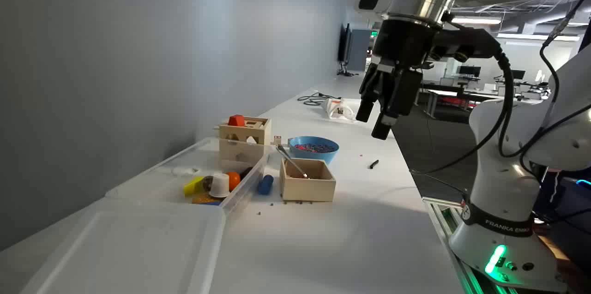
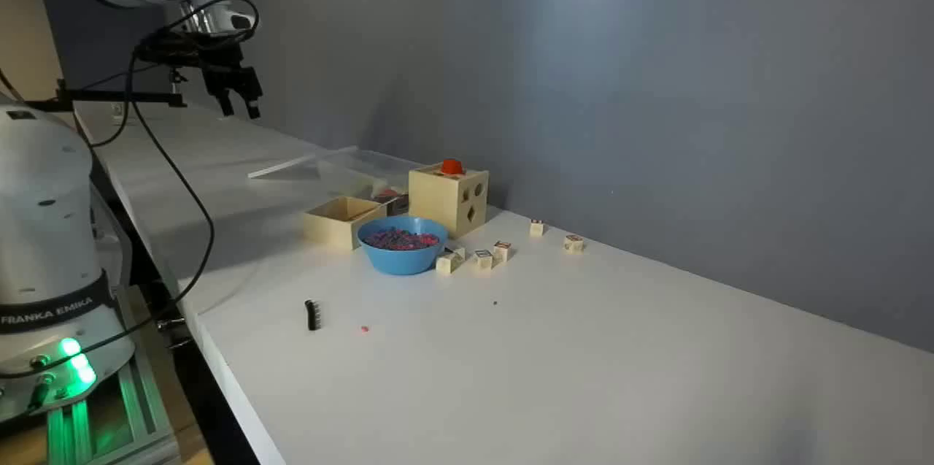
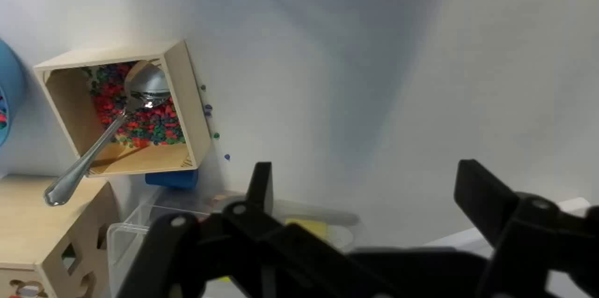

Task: Empty the contents of the blue bowl into the smaller wooden box

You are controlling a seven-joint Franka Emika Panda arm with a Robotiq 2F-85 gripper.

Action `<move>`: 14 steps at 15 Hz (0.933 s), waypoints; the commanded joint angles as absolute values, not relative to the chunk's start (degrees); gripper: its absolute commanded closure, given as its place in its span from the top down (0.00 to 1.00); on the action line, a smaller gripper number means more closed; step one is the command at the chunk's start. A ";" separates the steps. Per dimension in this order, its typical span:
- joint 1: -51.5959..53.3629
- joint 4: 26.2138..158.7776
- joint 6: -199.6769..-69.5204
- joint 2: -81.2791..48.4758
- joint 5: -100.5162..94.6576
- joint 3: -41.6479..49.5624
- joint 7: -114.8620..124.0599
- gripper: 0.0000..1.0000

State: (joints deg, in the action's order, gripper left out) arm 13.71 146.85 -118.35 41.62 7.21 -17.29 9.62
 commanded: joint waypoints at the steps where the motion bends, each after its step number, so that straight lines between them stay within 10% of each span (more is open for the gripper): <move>1: 14.11 146.71 -118.22 41.50 6.89 -16.95 9.87 1.00; 14: 3.16 152.22 -118.46 46.43 5.71 -7.43 14.76 1.00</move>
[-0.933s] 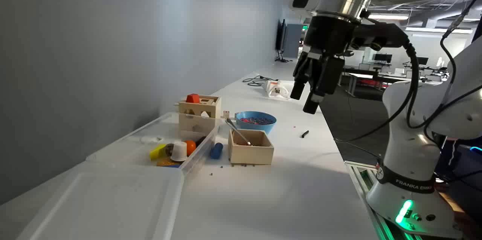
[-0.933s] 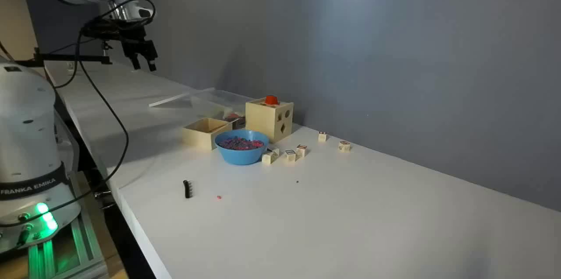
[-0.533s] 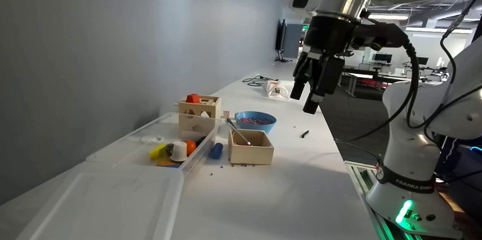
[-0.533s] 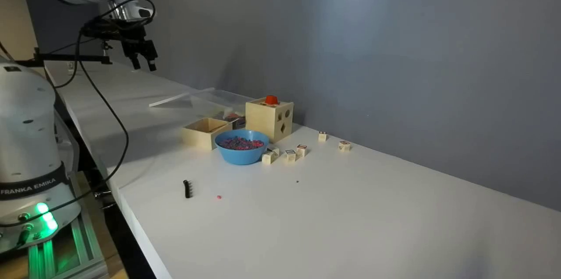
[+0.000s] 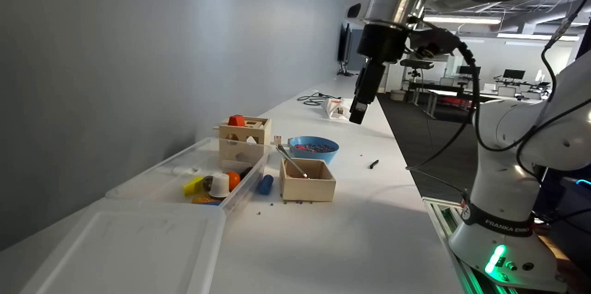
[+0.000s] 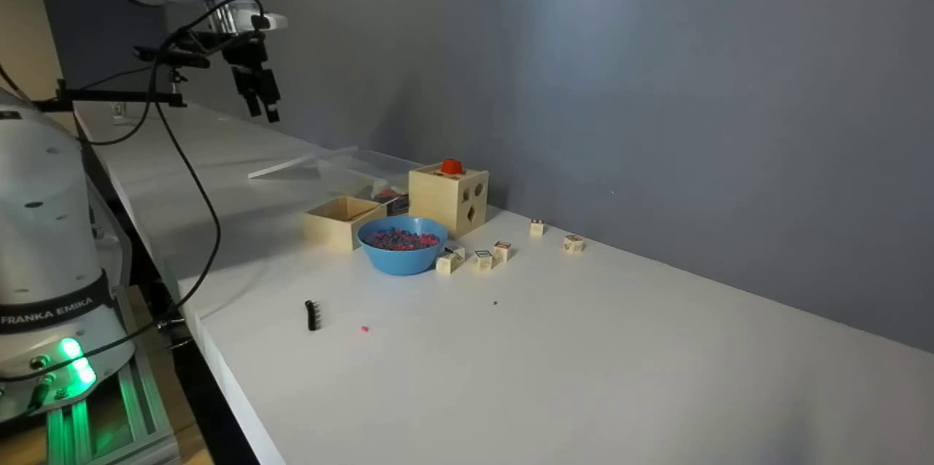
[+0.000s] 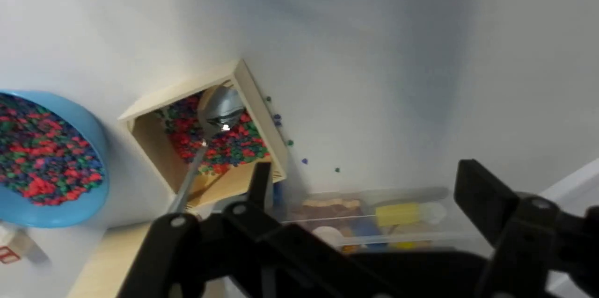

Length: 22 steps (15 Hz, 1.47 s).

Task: Empty the contents of the blue bowl into the smaller wooden box

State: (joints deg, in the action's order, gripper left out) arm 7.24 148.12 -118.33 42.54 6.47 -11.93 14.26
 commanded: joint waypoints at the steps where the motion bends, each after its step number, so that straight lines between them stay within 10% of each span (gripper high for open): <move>1: 1.11 153.09 -118.42 46.84 5.53 -5.65 14.83 1.00; 15: -5.00 156.93 -119.54 47.63 2.38 2.95 3.59 1.00; 22: -6.66 156.39 -128.02 45.93 8.22 24.86 -16.28 1.00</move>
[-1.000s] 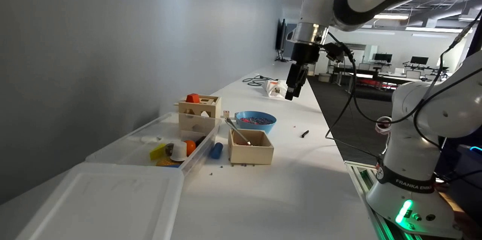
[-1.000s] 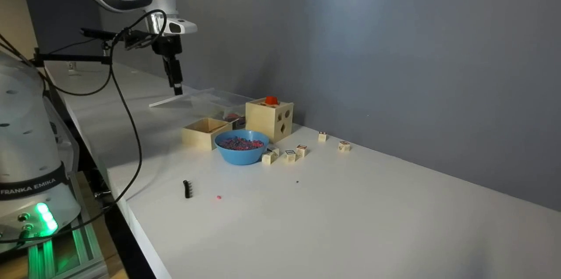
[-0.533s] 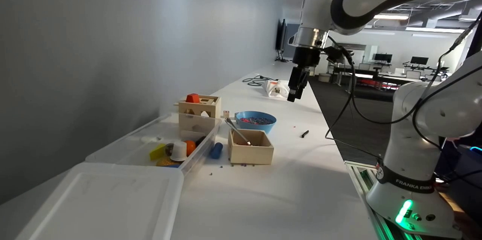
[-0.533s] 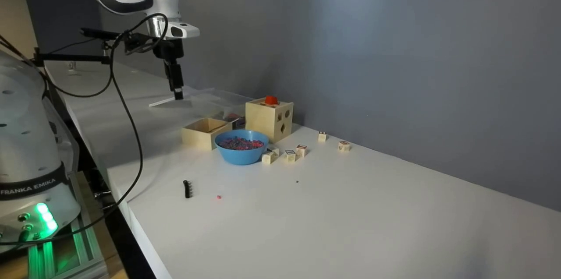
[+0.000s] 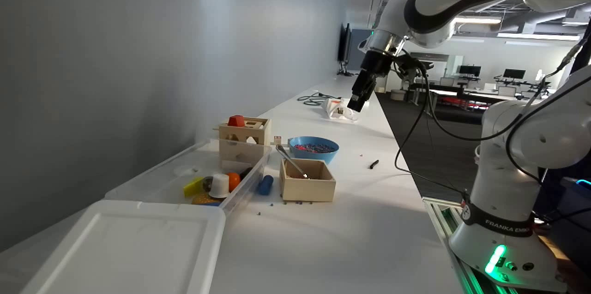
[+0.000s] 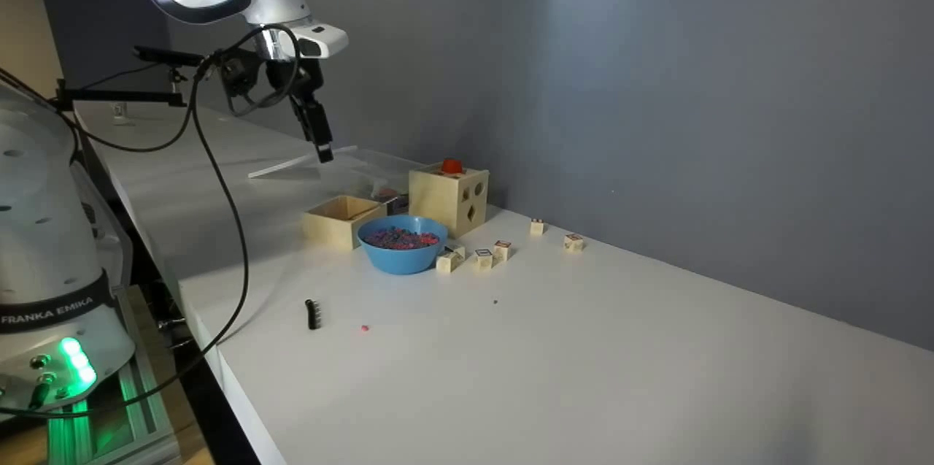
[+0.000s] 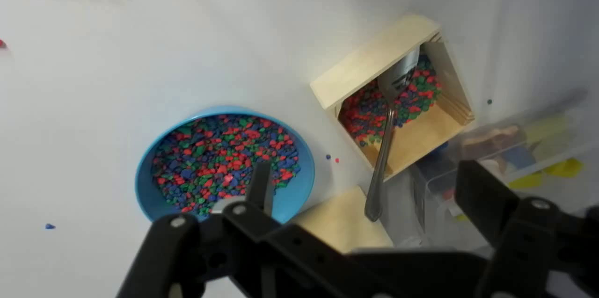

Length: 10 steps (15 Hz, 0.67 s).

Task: Empty the contents of the blue bowl into the smaller wooden box

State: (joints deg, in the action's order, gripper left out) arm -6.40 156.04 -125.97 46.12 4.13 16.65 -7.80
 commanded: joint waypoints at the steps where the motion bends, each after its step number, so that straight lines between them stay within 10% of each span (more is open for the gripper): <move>1: -6.68 156.08 -128.42 44.71 9.78 27.89 -18.44 1.00; 10: -7.13 152.15 -127.29 35.51 15.95 35.80 -22.86 1.00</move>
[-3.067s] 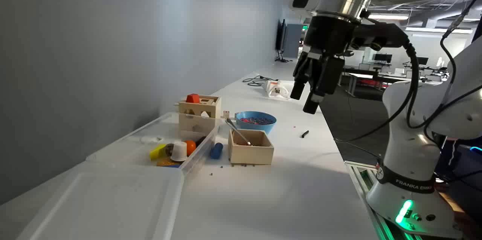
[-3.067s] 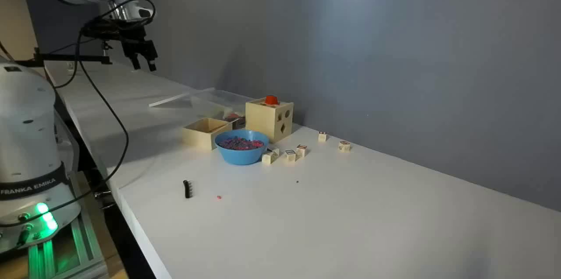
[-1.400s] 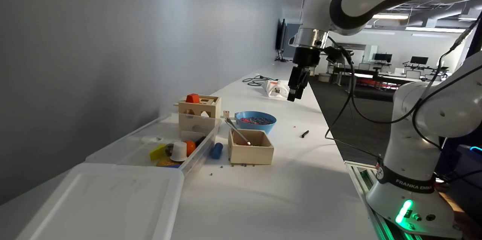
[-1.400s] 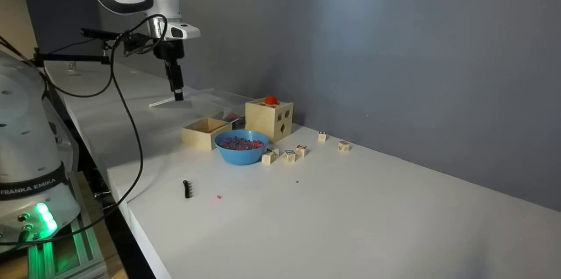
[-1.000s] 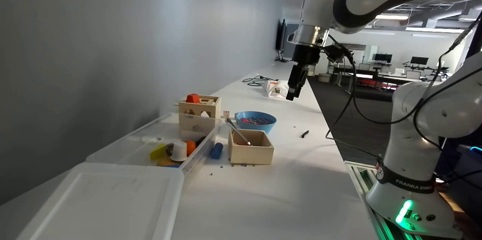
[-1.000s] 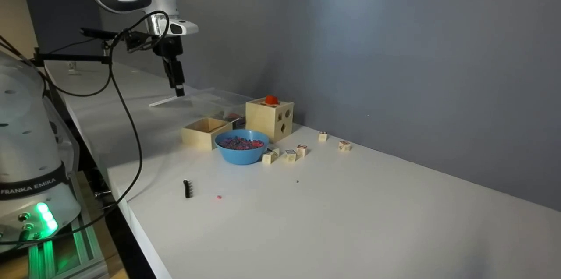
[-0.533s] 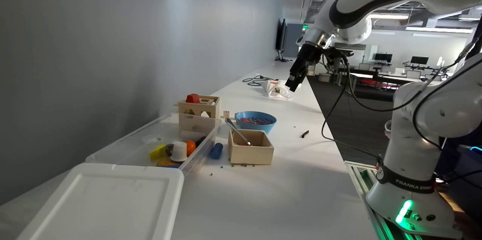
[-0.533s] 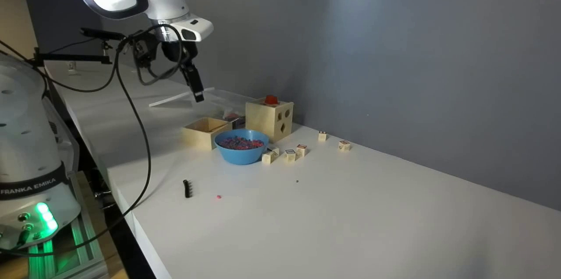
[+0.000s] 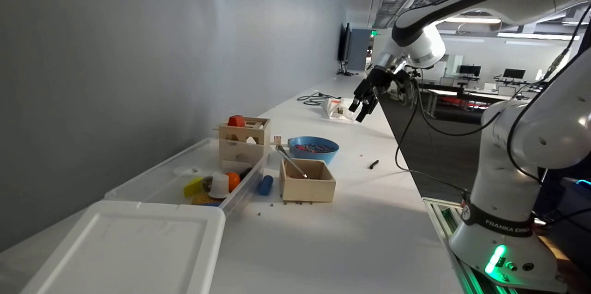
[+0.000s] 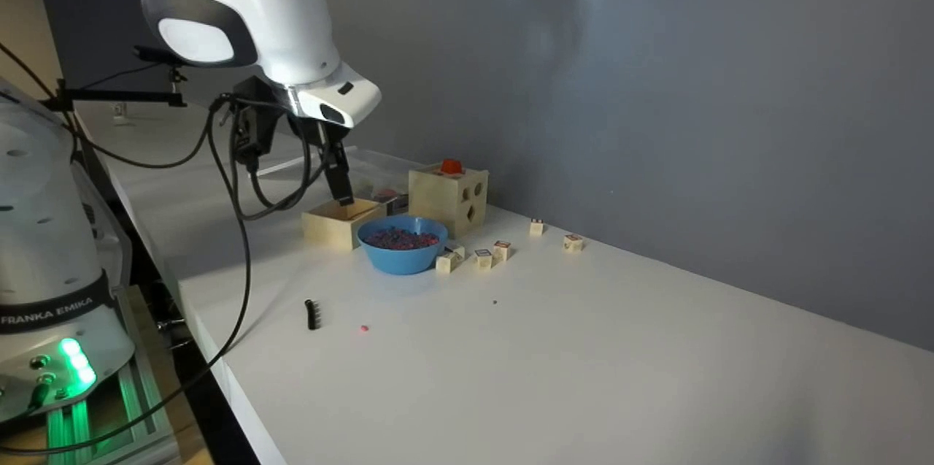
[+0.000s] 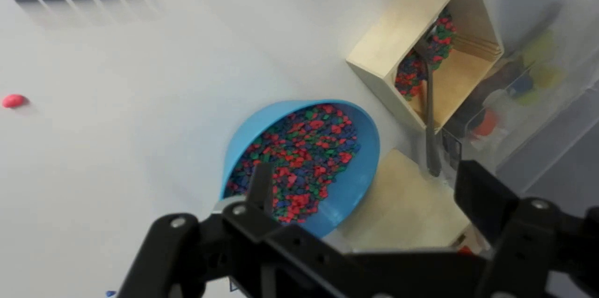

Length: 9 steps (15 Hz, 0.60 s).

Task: Empty the contents of the blue bowl into the smaller wooden box

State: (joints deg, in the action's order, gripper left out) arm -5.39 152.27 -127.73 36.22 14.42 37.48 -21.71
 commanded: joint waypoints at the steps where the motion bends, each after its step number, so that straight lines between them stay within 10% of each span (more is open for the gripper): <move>1: -7.27 151.33 -127.30 33.74 16.00 35.50 -22.61 1.00; 9: -8.79 143.36 -138.44 19.54 17.59 37.24 -18.17 1.00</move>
State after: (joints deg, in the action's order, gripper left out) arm -7.42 149.16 -135.51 28.78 15.27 36.58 -19.29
